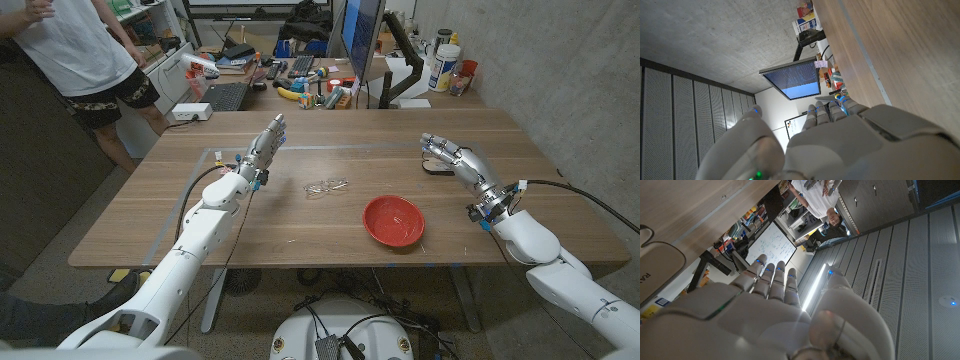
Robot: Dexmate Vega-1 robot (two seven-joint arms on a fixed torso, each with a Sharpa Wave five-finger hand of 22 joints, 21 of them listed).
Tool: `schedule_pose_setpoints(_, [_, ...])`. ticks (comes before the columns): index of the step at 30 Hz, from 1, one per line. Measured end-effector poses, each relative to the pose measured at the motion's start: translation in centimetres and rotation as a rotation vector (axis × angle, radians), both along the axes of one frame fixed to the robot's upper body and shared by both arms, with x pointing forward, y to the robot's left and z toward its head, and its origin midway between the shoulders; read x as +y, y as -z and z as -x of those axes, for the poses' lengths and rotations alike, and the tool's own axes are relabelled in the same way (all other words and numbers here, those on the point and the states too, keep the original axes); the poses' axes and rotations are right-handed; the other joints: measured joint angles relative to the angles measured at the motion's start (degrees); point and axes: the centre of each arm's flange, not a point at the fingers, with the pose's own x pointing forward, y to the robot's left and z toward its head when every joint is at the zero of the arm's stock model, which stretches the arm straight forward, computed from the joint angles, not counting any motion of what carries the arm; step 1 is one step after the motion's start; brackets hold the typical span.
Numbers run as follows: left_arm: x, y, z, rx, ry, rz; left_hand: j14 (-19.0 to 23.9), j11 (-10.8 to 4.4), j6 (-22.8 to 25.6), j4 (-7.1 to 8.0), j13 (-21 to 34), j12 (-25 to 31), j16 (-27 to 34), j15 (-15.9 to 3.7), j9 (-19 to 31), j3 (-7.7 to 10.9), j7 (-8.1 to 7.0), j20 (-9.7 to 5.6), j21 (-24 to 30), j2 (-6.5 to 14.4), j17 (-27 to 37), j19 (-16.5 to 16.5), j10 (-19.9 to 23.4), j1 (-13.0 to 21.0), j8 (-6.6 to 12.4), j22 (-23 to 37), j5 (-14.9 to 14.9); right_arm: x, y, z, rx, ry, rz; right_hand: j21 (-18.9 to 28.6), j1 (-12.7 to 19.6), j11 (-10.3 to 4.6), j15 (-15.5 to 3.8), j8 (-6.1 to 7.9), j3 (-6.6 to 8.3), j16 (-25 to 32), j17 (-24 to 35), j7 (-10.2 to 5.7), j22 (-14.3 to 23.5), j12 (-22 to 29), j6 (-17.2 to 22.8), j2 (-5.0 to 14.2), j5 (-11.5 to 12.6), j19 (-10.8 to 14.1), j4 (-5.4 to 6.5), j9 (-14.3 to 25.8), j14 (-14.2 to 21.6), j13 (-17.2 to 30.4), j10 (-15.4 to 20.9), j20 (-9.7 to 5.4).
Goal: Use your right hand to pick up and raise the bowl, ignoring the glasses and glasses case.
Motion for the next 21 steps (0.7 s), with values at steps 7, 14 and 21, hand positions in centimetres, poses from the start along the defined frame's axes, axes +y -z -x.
schedule_pose_setpoints(7, [0.11, -0.10, -0.08, 0.000, -0.002, 0.000, 0.00, 0.00, 0.00, 0.00, 0.00, 0.00, 0.00, 0.00, 0.00, 0.00, 0.00, 0.00, 0.00, 0.00, 0.00, 0.00, 0.00, 0.00, 0.00, 0.00, 0.00, 0.24, -0.11, 0.11, -0.009, 0.000, 0.021, 0.00, 0.13, 0.00, 0.00, 0.00, 0.00, 0.00, 0.00, 0.00, 0.00, 0.00, 0.00, -0.13, 0.00, 0.00, 0.00, 0.00, 0.00, 0.19, 0.00, 0.00])
schedule_pose_setpoints(14, [0.28, -0.06, -0.23, 0.004, -0.005, 0.000, 0.00, 0.00, 0.00, 0.00, 0.00, 0.00, 0.00, 0.00, -0.01, 0.00, 0.00, 0.00, 0.00, 0.30, 0.00, 0.00, 0.00, 0.30, 0.00, 0.00, 0.00, 0.55, -0.16, 0.22, -0.021, -0.003, 0.040, 0.00, 0.13, 0.00, 0.00, 0.00, 0.00, 0.00, -0.01, 0.01, 0.00, 0.00, 0.00, -0.13, 0.43, 0.00, 0.00, 0.00, 0.00, 0.19, 0.00, 0.00])
schedule_pose_setpoints(21, [0.40, -0.04, -0.42, 0.007, -0.005, -0.001, 0.00, 0.00, 0.00, -0.23, 0.00, 0.00, 0.00, 0.00, -0.01, -0.23, 0.00, 0.00, 0.00, 0.30, 0.00, 0.00, 0.00, 0.30, 0.00, 0.00, 0.00, 0.86, -0.17, 0.39, -0.031, -0.007, 0.055, 0.00, 0.13, 0.01, 0.00, 0.00, 0.00, 0.00, -0.01, 0.01, 0.00, 0.00, 0.00, -0.13, 0.43, -0.01, 0.01, 0.00, 0.00, 0.19, -0.01, 0.00])
